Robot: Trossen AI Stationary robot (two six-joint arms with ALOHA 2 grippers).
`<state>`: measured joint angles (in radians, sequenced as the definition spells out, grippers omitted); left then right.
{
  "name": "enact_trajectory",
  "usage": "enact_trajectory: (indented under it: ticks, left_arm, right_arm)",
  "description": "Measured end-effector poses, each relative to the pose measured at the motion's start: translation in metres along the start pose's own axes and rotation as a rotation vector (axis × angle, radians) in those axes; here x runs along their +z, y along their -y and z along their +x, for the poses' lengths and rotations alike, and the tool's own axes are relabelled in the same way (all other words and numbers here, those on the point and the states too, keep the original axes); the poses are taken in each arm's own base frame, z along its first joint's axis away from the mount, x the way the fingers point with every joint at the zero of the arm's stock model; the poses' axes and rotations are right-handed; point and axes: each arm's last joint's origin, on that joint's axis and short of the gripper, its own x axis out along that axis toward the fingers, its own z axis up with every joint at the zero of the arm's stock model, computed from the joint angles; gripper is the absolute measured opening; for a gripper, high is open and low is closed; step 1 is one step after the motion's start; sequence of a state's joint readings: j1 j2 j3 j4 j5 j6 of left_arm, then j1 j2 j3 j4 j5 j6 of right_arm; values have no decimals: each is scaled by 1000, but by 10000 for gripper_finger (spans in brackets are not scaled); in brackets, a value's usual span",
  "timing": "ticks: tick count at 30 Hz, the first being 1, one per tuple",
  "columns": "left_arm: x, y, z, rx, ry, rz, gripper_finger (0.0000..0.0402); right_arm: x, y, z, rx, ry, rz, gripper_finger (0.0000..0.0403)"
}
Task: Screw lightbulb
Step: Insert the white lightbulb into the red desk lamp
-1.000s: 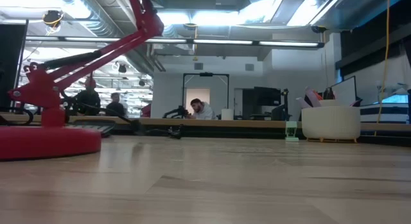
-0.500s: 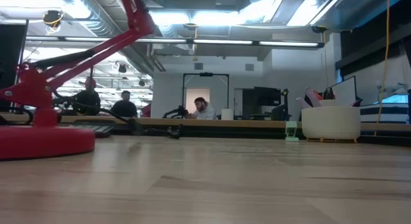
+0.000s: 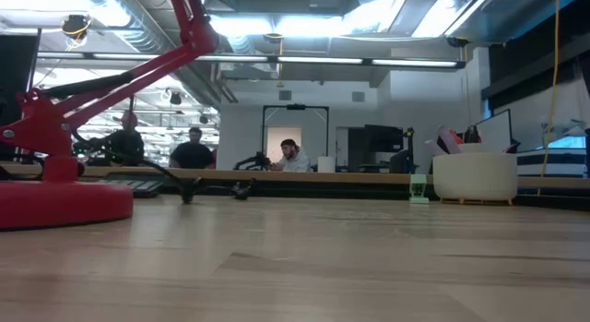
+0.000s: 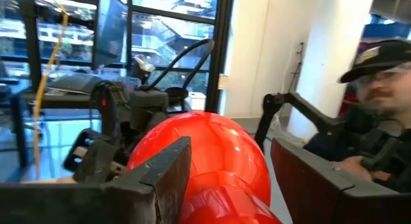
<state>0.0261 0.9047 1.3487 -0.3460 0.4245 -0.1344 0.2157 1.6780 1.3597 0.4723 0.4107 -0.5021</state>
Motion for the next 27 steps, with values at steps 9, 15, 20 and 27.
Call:
enact_trajectory:
  ticks: [9,15,20,27]
  left_arm:
    - [-2,-2,0,46,-12,-37,235]
    - [-2,0,-4,63,-15,-62,294]
    - [-6,9,-26,92,-70,-58,314]
    - [-3,17,-44,98,-47,-94,316]
  right_arm:
    - [-2,0,0,-30,-33,16,376]
    - [-5,-1,0,-17,-65,36,376]
    - [-7,-3,0,-10,-79,53,376]
    - [-7,-3,0,-2,-78,81,376]
